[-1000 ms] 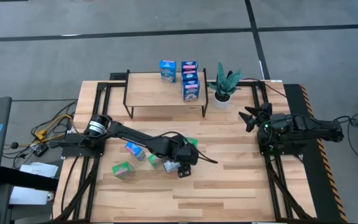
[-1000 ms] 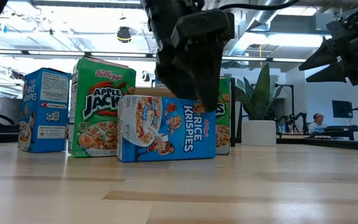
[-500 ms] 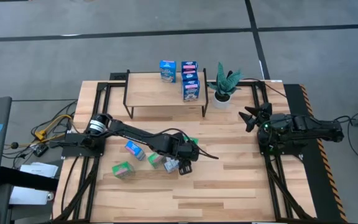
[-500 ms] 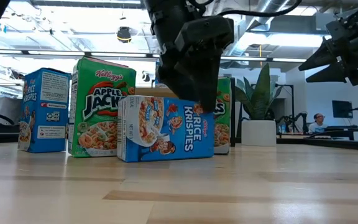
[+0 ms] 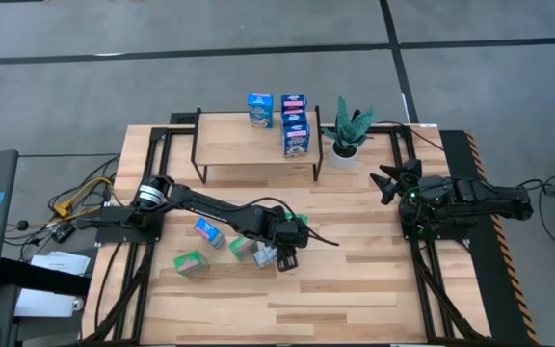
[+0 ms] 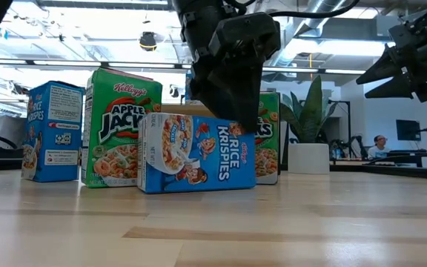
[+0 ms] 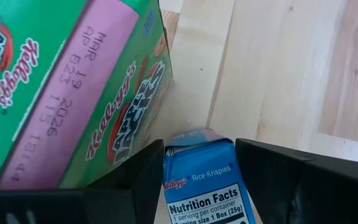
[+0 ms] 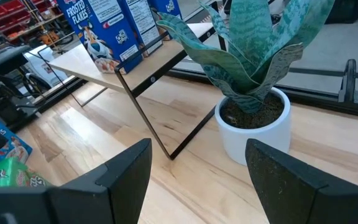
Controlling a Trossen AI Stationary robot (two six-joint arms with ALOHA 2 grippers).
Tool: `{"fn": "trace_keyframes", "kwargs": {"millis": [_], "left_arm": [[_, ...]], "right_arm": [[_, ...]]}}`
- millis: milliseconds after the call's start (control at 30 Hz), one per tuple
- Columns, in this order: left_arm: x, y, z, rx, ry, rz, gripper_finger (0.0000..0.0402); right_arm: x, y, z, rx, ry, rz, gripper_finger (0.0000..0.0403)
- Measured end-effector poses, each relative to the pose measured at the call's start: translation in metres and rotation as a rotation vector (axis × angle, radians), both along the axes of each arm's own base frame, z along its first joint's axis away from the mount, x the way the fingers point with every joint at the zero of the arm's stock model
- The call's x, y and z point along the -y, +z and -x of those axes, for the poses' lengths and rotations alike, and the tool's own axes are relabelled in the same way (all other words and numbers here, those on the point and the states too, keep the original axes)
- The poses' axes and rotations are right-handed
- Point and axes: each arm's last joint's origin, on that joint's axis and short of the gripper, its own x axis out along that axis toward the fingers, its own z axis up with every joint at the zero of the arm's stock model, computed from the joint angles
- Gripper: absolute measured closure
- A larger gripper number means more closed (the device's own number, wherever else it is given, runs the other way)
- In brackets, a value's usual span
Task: Stack cereal on shelf
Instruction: Put the bottom light blue cereal box on the shelf aligned with the other light blue cereal box
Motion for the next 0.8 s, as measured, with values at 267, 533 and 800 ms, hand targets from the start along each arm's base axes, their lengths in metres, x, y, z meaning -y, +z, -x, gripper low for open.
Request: {"fn": "trace_keyframes", "kwargs": {"millis": [267,533,800], "left_arm": [[0.0,0.0,0.001,-0.014,0.0,0.001,0.0227],[0.0,0.001,0.001,-0.016,0.02,0.036,0.0257],[0.002,0.023,-0.006,0.038,0.018,0.054,0.0254]], "right_arm": [[0.0,0.0,0.0,0.0,0.0,0.0,0.0117],[0.0,0.0,0.0,0.0,0.0,0.0,0.0117],[0.0,0.0,0.0,-0.001,-0.001,0.0,0.0117]]}}
